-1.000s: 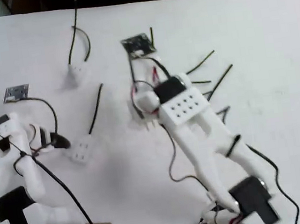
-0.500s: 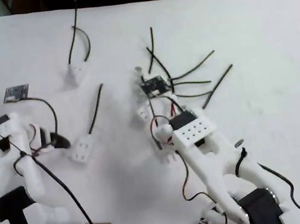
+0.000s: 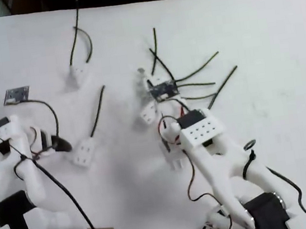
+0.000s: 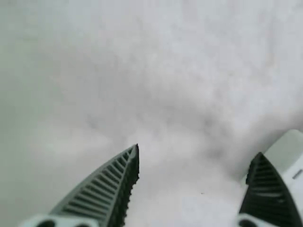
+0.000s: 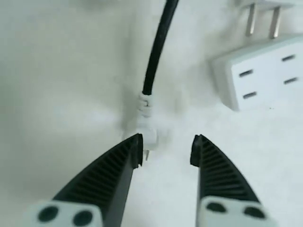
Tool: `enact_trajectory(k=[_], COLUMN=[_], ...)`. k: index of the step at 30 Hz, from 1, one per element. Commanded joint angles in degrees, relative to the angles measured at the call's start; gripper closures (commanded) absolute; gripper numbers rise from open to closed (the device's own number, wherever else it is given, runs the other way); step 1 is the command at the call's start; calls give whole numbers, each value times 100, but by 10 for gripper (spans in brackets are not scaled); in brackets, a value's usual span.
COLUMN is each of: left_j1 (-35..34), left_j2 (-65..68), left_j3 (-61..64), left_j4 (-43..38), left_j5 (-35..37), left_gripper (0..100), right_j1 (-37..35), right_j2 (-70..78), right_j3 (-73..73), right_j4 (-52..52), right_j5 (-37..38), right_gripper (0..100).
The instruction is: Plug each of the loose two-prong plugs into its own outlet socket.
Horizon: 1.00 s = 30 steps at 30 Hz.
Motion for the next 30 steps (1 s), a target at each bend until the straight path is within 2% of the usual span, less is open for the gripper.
enact_trajectory(k=[1, 6, 12, 20, 25, 30], left_j1=[4, 4, -4, -4, -4, -13], left_j2=[-207, -207, -207, -207, -207, -207], left_j3=[0, 0, 0, 0, 0, 9], left_j4=[-53, -53, -53, -53, -53, -53], left_j5=[18, 18, 18, 18, 18, 18], left_gripper=[646, 646, 646, 646, 646, 646], right_j1=[215, -31, -479, -119, -233, -347], right_j2=[-119, -110, -22, 848, 558, -57], right_j3=[-220, 88, 237, -114, -149, -202], right_j4=[57, -312, -593, -558, -505, -13], right_j5=[273, 299, -141, -158, -149, -185], right_gripper=[829, 829, 830, 830, 830, 829])
